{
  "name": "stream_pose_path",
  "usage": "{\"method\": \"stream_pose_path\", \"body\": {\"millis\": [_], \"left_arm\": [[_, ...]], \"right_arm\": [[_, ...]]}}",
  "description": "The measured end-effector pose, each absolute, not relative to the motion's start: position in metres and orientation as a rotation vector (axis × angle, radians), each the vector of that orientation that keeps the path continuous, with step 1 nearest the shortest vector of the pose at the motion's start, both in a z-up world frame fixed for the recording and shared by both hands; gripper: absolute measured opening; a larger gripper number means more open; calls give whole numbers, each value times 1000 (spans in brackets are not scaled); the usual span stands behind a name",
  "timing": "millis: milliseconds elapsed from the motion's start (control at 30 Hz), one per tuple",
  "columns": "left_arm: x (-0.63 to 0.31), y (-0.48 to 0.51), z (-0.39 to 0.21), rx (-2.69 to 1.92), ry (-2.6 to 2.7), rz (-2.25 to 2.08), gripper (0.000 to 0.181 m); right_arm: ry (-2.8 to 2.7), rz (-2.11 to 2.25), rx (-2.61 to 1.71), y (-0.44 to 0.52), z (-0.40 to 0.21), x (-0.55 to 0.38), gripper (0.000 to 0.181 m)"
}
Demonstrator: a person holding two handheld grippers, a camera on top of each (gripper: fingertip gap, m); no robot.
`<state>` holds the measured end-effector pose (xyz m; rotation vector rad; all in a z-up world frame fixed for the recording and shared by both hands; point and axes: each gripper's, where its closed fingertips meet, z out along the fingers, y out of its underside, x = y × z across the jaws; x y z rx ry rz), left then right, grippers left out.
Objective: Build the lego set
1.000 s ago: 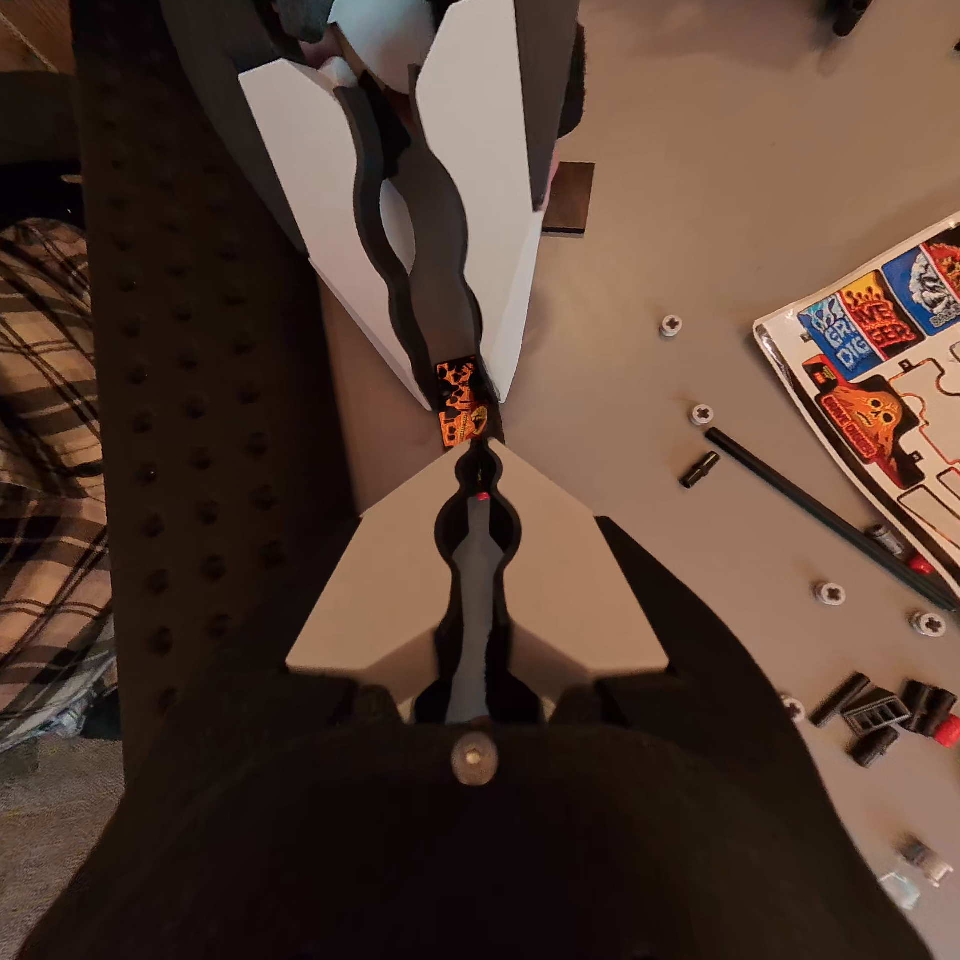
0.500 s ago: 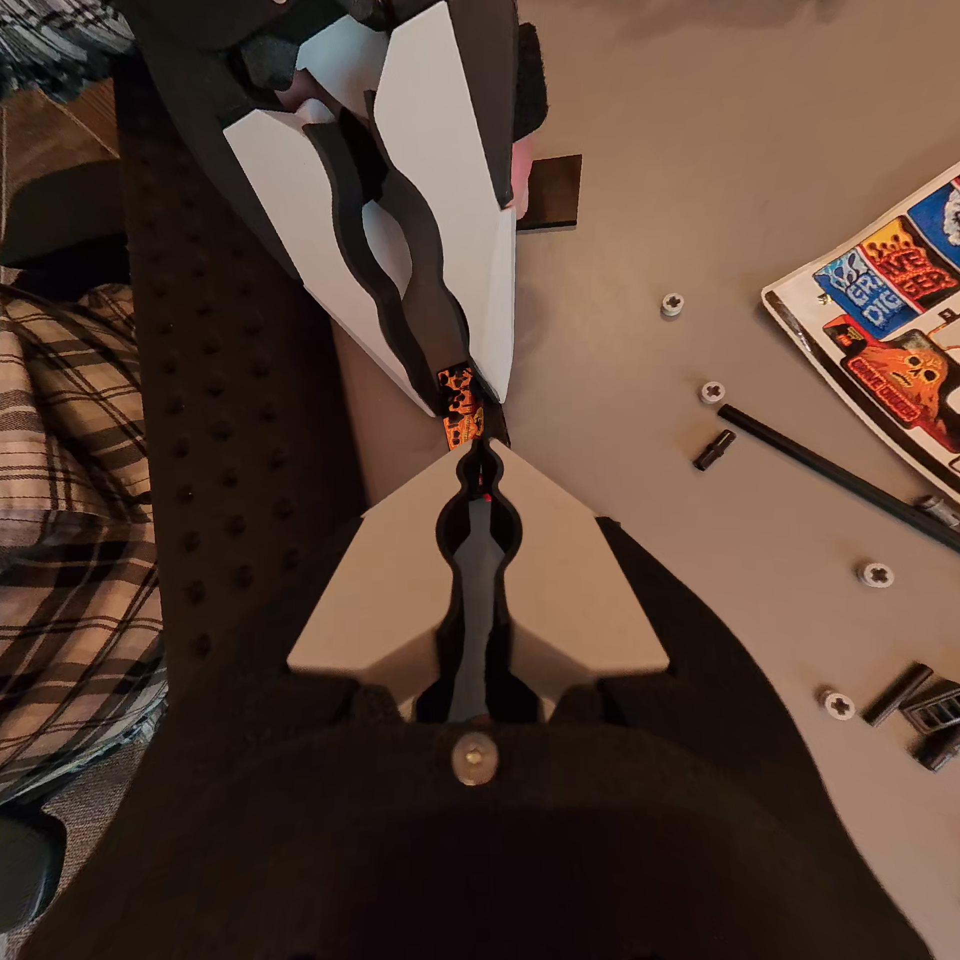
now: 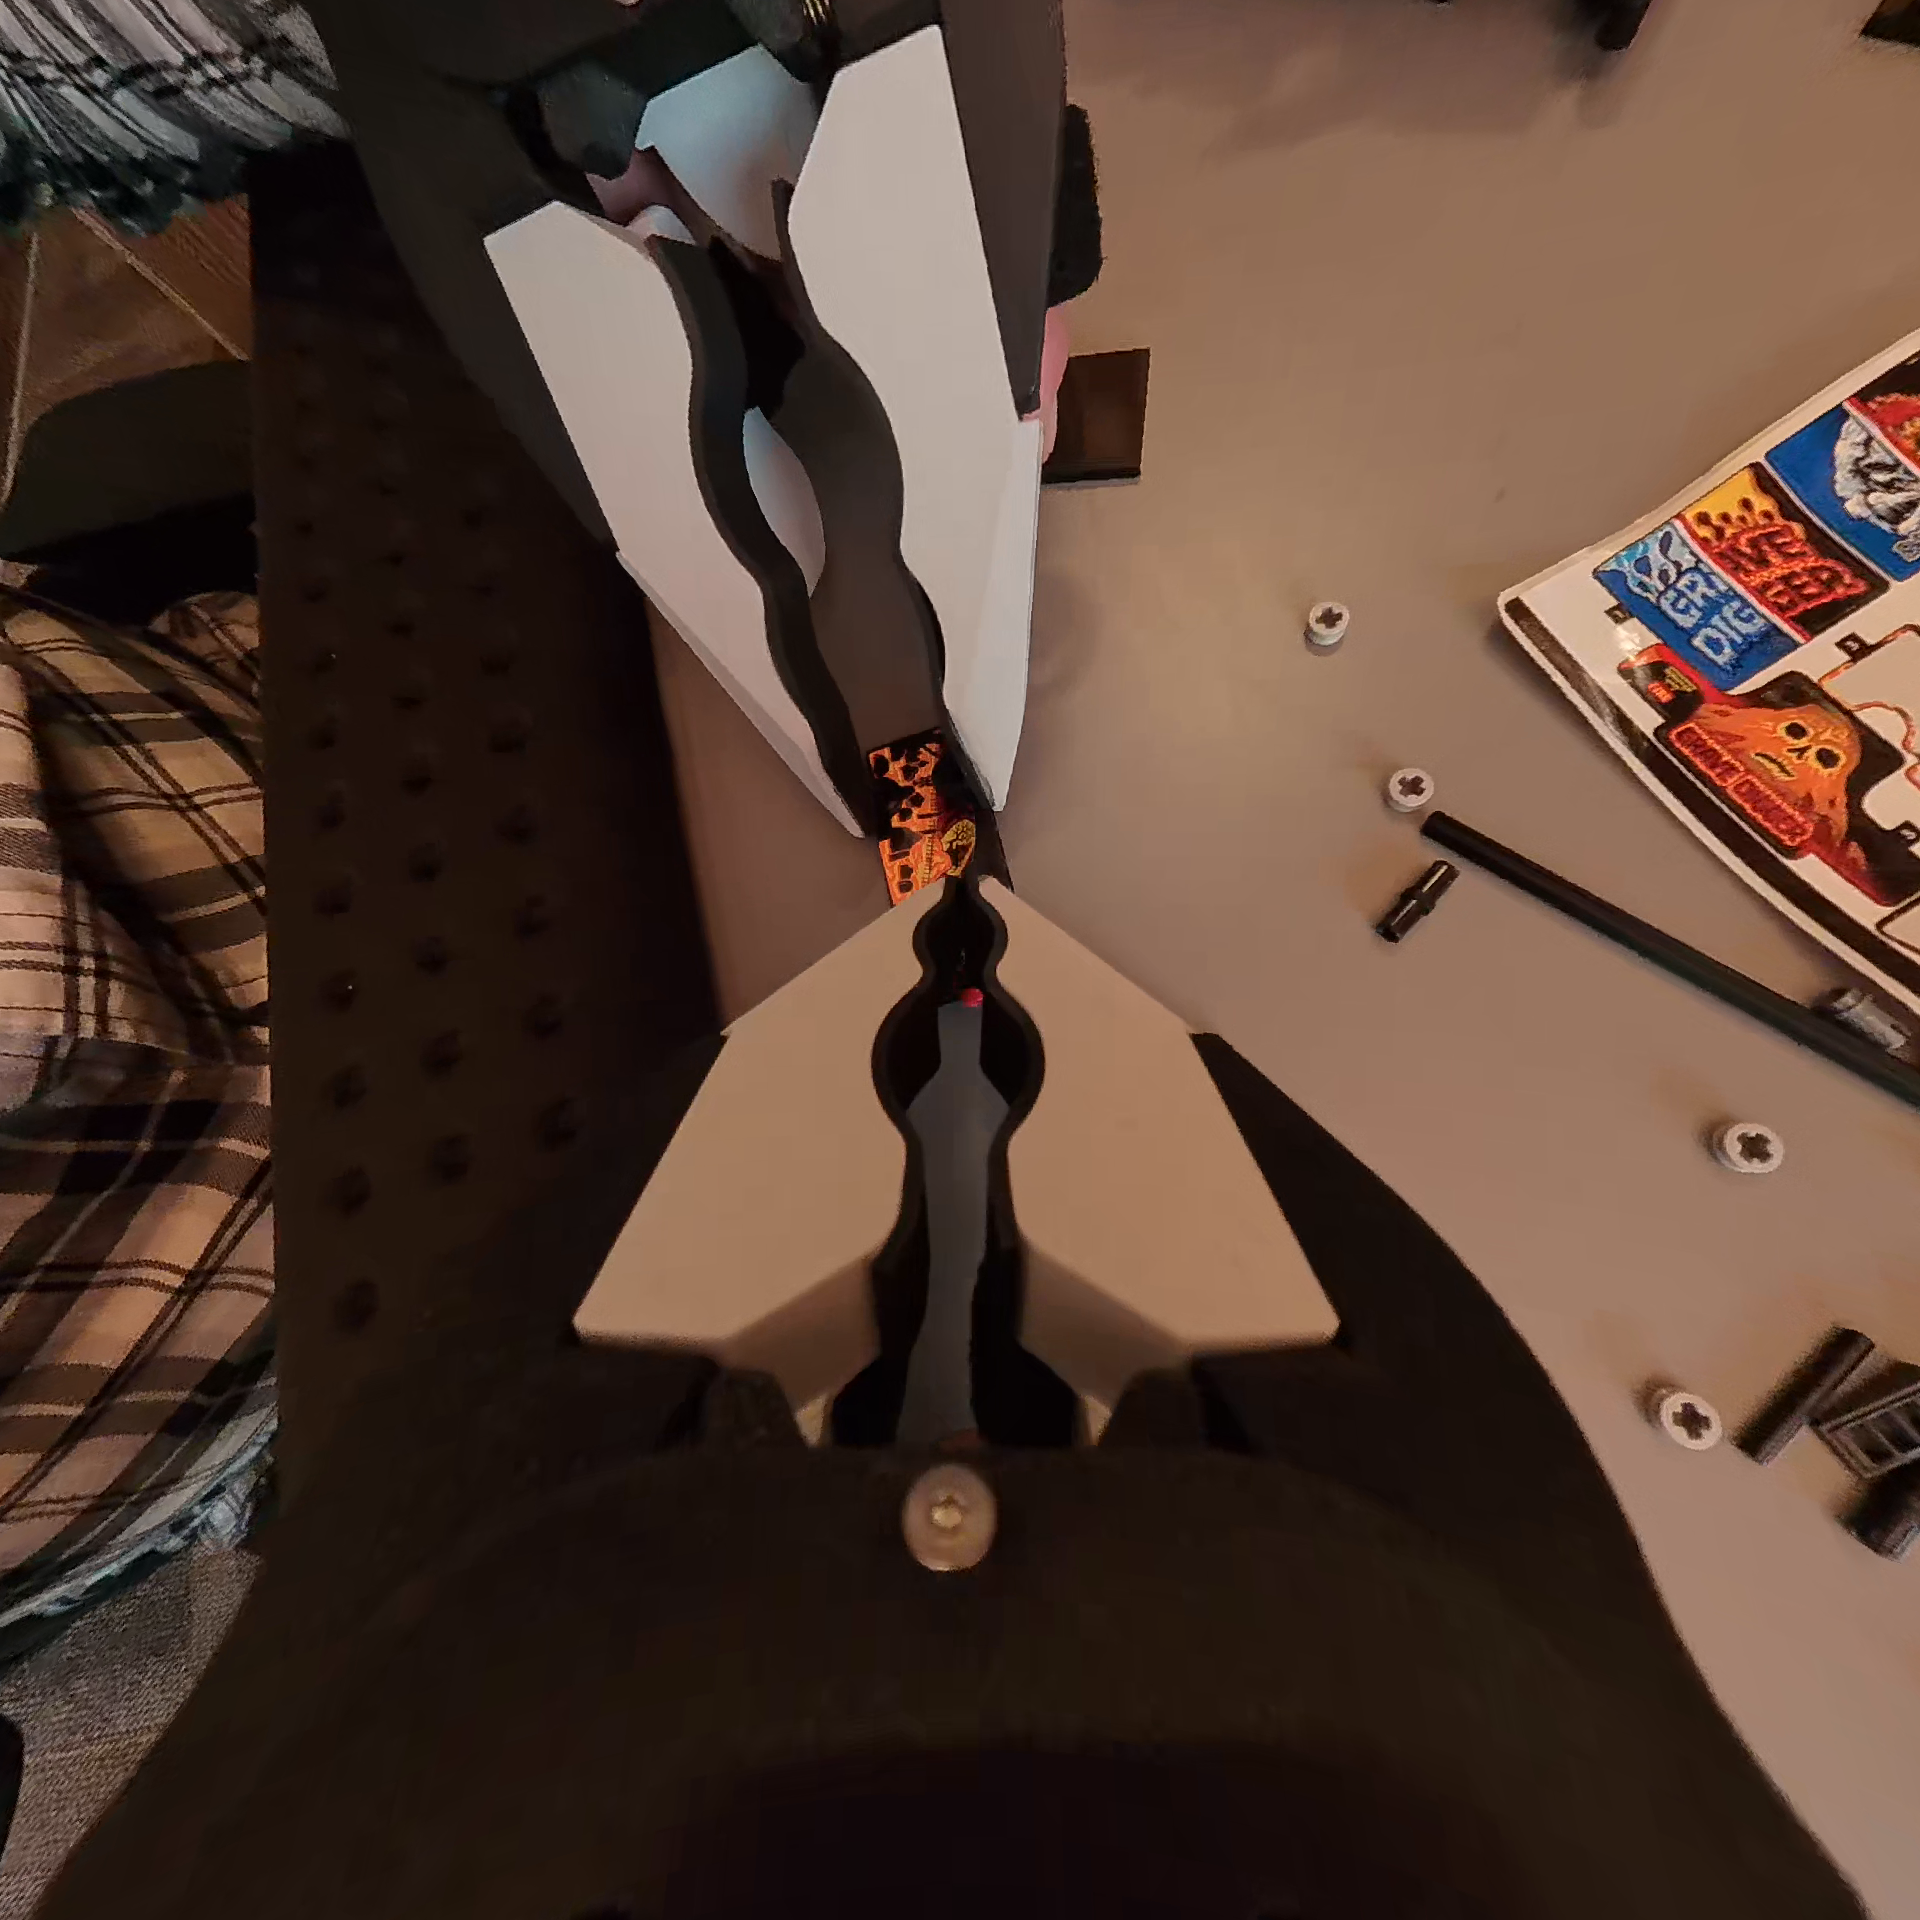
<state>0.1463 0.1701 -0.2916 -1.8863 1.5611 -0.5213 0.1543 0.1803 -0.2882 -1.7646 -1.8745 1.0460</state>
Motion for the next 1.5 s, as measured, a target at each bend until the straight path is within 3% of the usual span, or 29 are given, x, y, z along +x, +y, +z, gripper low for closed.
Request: {"method": "stream_pose_path", "body": {"millis": [1500], "left_arm": [[146, 173, -293, -1899, 1543, -526, 22]], "right_arm": [[-1778, 1109, -1718, 190, -279, 160, 4]]}}
